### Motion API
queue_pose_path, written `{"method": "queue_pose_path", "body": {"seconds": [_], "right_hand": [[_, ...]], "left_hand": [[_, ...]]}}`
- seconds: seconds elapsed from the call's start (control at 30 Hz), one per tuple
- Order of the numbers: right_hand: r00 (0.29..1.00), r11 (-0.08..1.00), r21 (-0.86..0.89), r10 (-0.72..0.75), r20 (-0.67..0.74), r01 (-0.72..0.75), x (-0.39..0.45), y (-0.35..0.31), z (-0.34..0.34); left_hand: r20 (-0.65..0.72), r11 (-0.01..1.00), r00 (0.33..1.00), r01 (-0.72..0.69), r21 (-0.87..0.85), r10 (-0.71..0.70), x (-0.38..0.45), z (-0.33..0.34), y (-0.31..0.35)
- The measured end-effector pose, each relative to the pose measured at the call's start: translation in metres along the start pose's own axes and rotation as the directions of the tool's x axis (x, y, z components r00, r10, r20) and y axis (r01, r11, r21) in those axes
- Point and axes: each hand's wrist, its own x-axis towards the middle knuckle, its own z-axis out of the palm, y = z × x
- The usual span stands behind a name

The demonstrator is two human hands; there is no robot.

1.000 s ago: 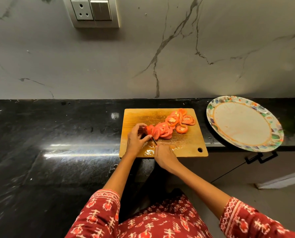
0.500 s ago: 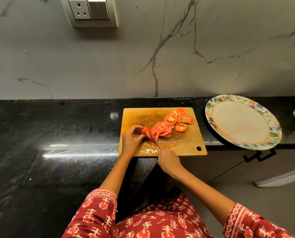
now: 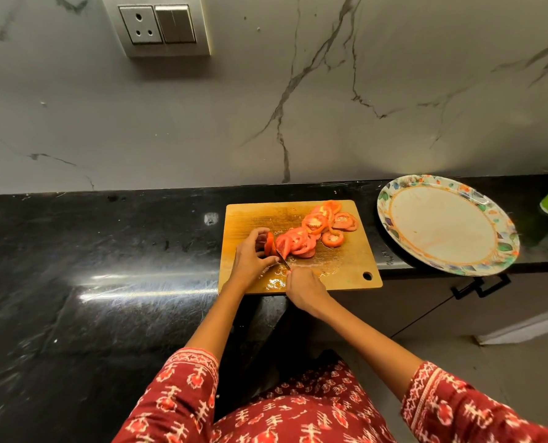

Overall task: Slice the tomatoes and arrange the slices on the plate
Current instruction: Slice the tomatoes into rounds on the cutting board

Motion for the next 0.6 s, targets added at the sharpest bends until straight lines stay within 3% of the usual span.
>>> {"method": "queue_pose_path", "body": {"seconds": [0.23,0.6], "right_hand": [[0.999,1.000,0.014,-0.021,0.024,0.021,0.002,0.004,-0.003],[0.992,0.999,-0.004,-0.048,0.117,0.049,0.008,0.018,-0.008]], "left_hand": [[-0.078,0.998,0.996,-0.048,0.042,0.052,-0.002,0.008,-0.002],[-0.041,0.991,0.994,-0.095,0.096,0.099,0.000,0.009,-0.003]]}}
